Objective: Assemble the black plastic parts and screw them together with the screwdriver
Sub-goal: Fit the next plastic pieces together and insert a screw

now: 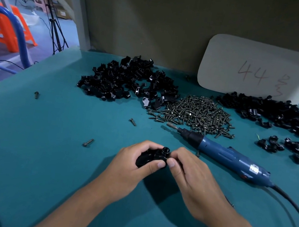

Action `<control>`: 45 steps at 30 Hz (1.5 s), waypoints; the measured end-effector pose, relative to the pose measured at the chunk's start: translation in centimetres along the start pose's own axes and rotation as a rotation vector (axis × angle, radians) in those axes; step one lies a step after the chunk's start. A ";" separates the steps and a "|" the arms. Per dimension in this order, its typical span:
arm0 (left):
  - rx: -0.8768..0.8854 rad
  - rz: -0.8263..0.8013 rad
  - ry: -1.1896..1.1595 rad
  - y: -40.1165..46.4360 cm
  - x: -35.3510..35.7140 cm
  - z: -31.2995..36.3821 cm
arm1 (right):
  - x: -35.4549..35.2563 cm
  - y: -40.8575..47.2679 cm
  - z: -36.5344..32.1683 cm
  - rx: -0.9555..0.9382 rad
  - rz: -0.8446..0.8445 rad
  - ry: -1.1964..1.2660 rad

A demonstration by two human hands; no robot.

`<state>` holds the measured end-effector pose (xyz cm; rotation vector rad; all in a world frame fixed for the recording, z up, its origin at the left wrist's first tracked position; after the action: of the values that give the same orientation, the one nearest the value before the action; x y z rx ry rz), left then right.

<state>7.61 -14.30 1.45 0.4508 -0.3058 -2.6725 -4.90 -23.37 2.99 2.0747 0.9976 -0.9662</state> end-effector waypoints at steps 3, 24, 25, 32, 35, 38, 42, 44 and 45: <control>0.002 0.001 0.011 0.0 0.0 0.1 | -0.1 -0.1 0.1 0.010 0.002 0.018; -0.001 -0.001 0.021 -0.1 0.1 0.0 | -0.1 0.1 0.2 0.022 0.021 0.018; 0.000 -0.002 0.021 0.0 0.0 0.0 | -0.1 0.1 0.2 0.023 0.019 0.017; 0.008 0.001 0.009 0.0 0.0 0.1 | 0.0 0.1 0.2 0.014 0.015 0.035; 0.012 0.004 0.017 0.0 0.0 0.1 | 0.1 0.2 0.3 0.004 0.009 0.058; 0.007 0.009 0.012 0.0 0.0 -0.1 | 0.0 0.1 0.3 0.009 0.012 0.064; 0.001 0.015 0.013 0.0 -0.1 -0.1 | -0.1 0.0 0.5 0.032 0.018 0.080; -0.006 0.014 0.016 0.0 -0.1 -0.1 | -0.1 -0.1 0.5 0.041 0.017 0.086; -0.007 0.016 0.017 0.0 -0.1 -0.2 | -0.1 -0.1 0.5 0.044 0.018 0.090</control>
<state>7.73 -14.30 1.33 0.4665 -0.2931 -2.6518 -5.20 -23.78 2.77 2.1764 1.0097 -0.9001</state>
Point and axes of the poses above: each hand's wrist, its own y-axis towards the middle knuckle, its own x-axis out of the palm, z = x × y, the point moved 7 cm from there along y, towards the middle knuckle, and after that the axes turned 5 degrees about x, right-handed, at the moved point
